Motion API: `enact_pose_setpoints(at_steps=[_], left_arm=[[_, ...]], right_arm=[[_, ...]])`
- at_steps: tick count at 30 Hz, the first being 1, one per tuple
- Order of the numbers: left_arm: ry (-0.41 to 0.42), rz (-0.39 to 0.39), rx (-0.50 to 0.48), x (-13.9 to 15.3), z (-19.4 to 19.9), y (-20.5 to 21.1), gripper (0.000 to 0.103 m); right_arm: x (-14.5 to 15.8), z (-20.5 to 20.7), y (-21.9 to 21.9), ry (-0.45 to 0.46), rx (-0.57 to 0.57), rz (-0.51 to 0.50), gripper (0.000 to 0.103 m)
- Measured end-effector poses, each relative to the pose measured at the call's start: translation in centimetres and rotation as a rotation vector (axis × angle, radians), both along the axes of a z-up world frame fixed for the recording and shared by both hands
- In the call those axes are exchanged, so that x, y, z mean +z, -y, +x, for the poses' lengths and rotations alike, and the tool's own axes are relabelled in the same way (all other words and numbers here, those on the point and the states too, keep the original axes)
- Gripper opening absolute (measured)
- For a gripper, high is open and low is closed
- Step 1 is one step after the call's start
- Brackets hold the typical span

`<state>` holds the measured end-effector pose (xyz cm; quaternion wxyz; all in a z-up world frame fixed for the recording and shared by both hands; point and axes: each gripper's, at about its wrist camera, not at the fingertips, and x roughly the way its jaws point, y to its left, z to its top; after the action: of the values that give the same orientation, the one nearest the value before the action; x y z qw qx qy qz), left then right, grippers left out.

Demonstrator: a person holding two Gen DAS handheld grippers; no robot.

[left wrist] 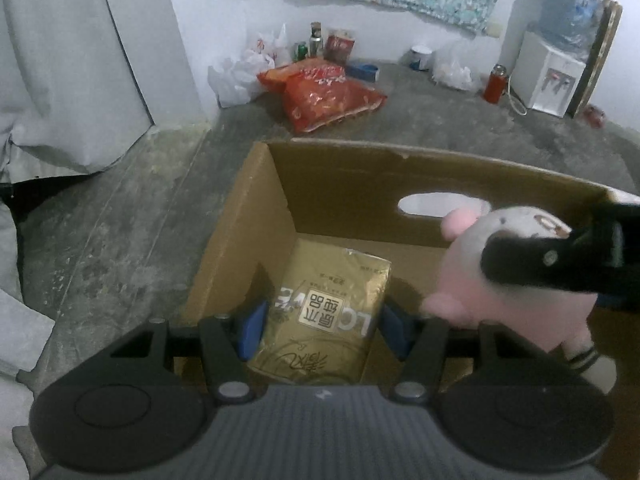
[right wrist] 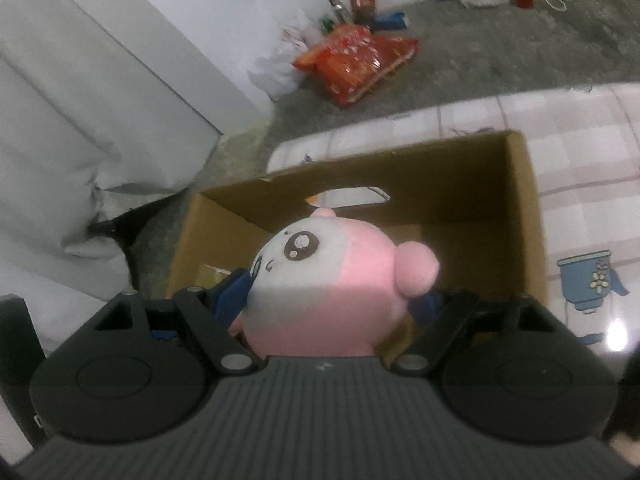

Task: Organize soft objects
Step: 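Carry both to the cardboard box and drop the gold packet from the left tool, then lower the pink plush into the box and open the right tool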

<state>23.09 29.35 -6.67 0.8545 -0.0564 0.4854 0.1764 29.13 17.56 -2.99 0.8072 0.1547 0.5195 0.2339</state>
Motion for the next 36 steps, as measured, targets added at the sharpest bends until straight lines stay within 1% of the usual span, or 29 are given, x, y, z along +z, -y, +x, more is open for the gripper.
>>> enact_pose_setpoints(at_steps=[1,3,4,6,9,11,13,14,16,18,21,24,27,30,33,34,36], left_arm=[[-0.005,0.002,-0.002,-0.4,0.4,-0.1,0.061],[-0.016,0.008,0.001,-1.2,1.0,-0.2,0.061],[-0.022,0.011,0.006,-1.6,1.4,-0.3,0.061],[-0.017,0.052,-0.003,-1.8,1.7,-0.1,0.065],[-0.033,0.090,-0.011,-2.1,2.2,0.5,0.067],[-0.047,0.094,-0.012,-2.0,2.3,0.7,0.068],[-0.035,0.079,-0.005,-1.7,2.2,0.4,0.072],[-0.028,0.067,-0.001,-1.6,2.1,0.3,0.077],[-0.023,0.052,0.005,-1.2,2.0,-0.1,0.078],[-0.007,0.059,0.003,-0.6,1.7,-0.1,0.078],[0.002,0.071,0.005,0.3,1.3,0.1,0.078],[0.028,0.081,0.009,1.2,1.0,0.1,0.078],[0.043,0.085,0.011,1.8,0.7,0.1,0.078],[0.062,0.100,0.015,2.2,0.4,0.2,0.079],[0.060,0.144,0.012,2.4,0.2,0.3,0.081],[0.058,0.150,0.012,2.5,0.1,0.2,0.081],[0.050,0.150,0.018,2.7,-0.2,-0.1,0.081]], right_arm=[[-0.5,0.2,-0.4,-0.014,-0.008,-0.005,0.083],[-2.7,1.8,-1.2,-0.032,-0.020,-0.012,0.084],[-3.4,2.2,-1.4,-0.030,-0.025,-0.013,0.084],[-4.4,2.9,-1.8,-0.037,-0.036,-0.012,0.085],[-6.4,4.7,-1.8,-0.070,-0.060,0.009,0.086],[-8.1,5.9,-1.7,-0.106,-0.066,0.015,0.087],[-8.7,6.0,-1.9,-0.121,-0.065,0.009,0.088],[-8.9,6.0,-2.1,-0.126,-0.062,0.005,0.088],[-9.2,6.0,-2.2,-0.144,-0.057,0.010,0.086],[-9.2,6.1,-2.1,-0.157,-0.058,0.029,0.086],[-8.8,5.8,-1.8,-0.165,-0.056,0.019,0.084],[-8.6,5.8,-1.9,-0.176,-0.067,0.002,0.079],[-8.7,5.7,-1.8,-0.204,-0.068,-0.007,0.079],[-8.7,5.7,-1.6,-0.219,-0.084,-0.003,0.082],[-8.6,5.5,-1.4,-0.253,-0.116,0.011,0.084],[-8.3,5.5,-1.4,-0.245,-0.113,0.020,0.088],[-7.6,5.4,-1.7,-0.215,-0.083,0.013,0.091]])
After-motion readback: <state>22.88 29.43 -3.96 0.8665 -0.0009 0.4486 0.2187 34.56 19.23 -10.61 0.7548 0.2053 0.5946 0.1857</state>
